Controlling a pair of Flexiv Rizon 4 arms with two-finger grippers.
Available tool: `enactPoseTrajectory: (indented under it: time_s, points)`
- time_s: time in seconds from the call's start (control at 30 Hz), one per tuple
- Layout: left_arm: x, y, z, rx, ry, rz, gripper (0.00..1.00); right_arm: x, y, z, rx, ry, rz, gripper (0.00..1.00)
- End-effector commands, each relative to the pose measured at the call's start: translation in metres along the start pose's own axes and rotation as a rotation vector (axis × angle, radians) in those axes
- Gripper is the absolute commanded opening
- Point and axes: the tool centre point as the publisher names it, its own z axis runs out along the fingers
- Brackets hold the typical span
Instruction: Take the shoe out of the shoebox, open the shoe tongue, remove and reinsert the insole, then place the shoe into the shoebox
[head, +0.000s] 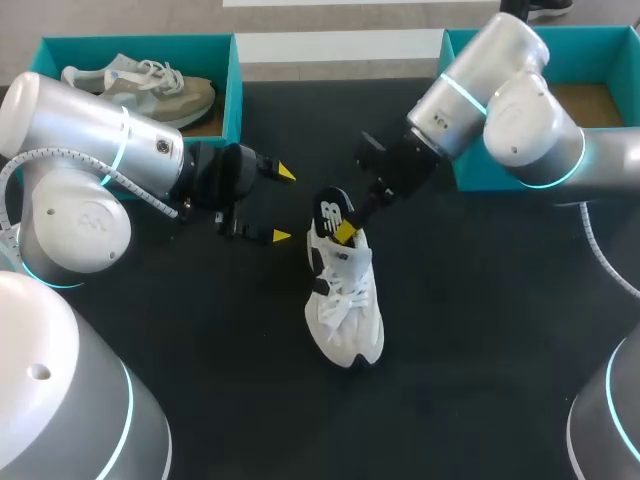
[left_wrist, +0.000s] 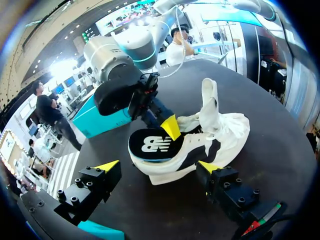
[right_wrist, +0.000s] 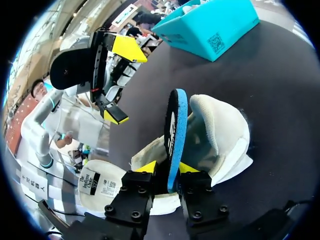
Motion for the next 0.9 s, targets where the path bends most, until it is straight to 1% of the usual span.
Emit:
enactPoseTrajectory:
  time_s: [0.03, 0.1, 0.13, 0.17, 0.2, 0.3, 0.33, 0.4, 0.47, 0.6, 0.73, 0.8, 0.9]
  points:
    - [0.000, -0.001, 0.001, -0.005, 0.000, 0.000, 1.00, -0.002, 0.004, -0.001, -0.004, -0.004, -0.005, 0.25]
    - [0.000, -0.001, 0.001, -0.005, 0.000, 0.000, 1.00, -0.004, 0.007, -0.002, -0.013, -0.003, -0.009, 0.24]
    - [0.000, -0.001, 0.001, -0.005, 0.000, 0.000, 1.00, -0.005, 0.008, -0.002, -0.022, -0.001, -0.009, 0.21]
    - [0.000, -0.001, 0.001, -0.005, 0.000, 0.000, 1.00, -0.006, 0.009, -0.002, -0.027, 0.000, -0.008, 0.14]
    - [0.000, -0.001, 0.001, -0.005, 0.000, 0.000, 1.00, -0.007, 0.010, -0.002, -0.029, 0.008, -0.005, 0.00]
    - [0.000, -0.001, 0.001, -0.005, 0.000, 0.000, 1.00, -0.008, 0.010, -0.002, -0.025, 0.025, 0.022, 0.00]
    - [0.000, -0.001, 0.001, -0.005, 0.000, 0.000, 1.00, -0.007, 0.008, -0.002, -0.025, 0.030, 0.032, 0.00]
    - [0.000, -0.001, 0.001, -0.005, 0.000, 0.000, 1.00, -0.005, 0.004, -0.002, 0.005, 0.049, 0.071, 0.00]
    - [0.000, -0.001, 0.001, -0.005, 0.000, 0.000, 1.00, -0.001, 0.000, -0.002, 0.008, 0.058, 0.095, 0.00]
    - [0.000, -0.001, 0.001, -0.005, 0.000, 0.000, 1.00, 0.004, -0.011, 0.005, 0.032, 0.065, 0.122, 0.00]
    - [0.000, -0.001, 0.001, -0.005, 0.000, 0.000, 1.00, 0.004, -0.022, 0.017, 0.065, 0.068, 0.139, 0.00]
    - [0.000, -0.001, 0.001, -0.005, 0.000, 0.000, 1.00, 0.004, -0.023, 0.020, 0.067, 0.067, 0.139, 0.00]
    - [0.000, -0.001, 0.001, -0.005, 0.000, 0.000, 1.00, 0.004, -0.022, 0.019, 0.073, 0.052, 0.138, 0.00]
